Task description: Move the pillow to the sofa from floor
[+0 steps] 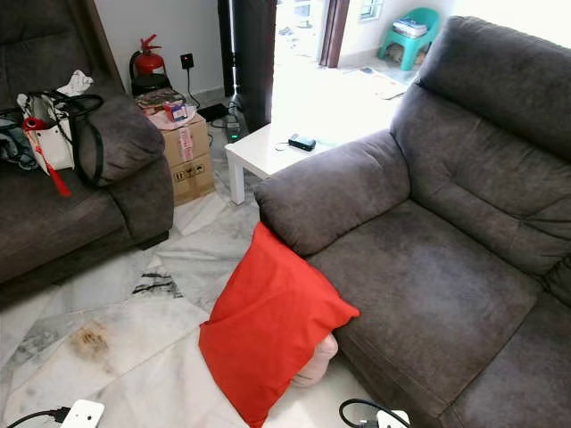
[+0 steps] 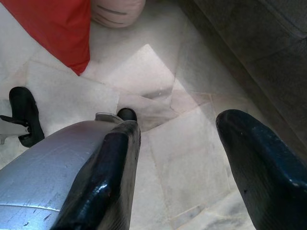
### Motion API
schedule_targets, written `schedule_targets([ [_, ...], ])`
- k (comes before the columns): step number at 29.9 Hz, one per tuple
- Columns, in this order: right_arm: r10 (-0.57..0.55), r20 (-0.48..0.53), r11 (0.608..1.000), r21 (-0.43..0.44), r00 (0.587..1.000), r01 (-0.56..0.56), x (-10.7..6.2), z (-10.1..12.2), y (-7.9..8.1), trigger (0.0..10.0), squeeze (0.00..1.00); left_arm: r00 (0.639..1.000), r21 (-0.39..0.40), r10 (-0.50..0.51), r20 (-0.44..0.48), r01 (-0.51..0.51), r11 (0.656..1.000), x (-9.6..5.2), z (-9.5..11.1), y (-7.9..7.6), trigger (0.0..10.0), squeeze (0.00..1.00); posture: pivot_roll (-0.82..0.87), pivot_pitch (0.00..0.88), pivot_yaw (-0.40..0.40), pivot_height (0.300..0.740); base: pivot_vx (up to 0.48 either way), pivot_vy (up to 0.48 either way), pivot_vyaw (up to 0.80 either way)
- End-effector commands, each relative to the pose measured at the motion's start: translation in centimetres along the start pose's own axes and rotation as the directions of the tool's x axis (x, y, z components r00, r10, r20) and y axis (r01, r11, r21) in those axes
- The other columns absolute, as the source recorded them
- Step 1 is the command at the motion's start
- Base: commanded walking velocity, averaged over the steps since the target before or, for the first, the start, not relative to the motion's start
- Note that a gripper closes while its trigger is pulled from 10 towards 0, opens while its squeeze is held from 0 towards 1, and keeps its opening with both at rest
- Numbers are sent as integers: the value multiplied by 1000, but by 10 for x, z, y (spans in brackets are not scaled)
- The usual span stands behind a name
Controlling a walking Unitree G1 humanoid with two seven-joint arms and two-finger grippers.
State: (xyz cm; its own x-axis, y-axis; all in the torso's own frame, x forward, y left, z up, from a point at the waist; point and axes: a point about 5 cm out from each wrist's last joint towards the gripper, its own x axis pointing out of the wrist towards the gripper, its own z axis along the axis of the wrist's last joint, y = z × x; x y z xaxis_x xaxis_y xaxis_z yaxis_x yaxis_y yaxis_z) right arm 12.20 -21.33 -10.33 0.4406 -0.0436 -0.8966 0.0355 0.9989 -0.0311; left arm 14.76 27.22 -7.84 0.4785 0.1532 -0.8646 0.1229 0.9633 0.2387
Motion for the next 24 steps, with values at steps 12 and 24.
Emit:
schedule_targets([
  [12,-19,27,999,37,999,18,-1,0,-3,10000,0,1000,-4,-5,-17,5,1000,-1,-5,-1,10000,0,25,51,-67,740,140,0,-200],
  [24,-16,17,999,39,1000,16,-1,0,-2,10000,0,1000,-1,-7,-17,7,1000,-1,-5,-1,10000,0,22,51,-65,740,249,0,-163],
])
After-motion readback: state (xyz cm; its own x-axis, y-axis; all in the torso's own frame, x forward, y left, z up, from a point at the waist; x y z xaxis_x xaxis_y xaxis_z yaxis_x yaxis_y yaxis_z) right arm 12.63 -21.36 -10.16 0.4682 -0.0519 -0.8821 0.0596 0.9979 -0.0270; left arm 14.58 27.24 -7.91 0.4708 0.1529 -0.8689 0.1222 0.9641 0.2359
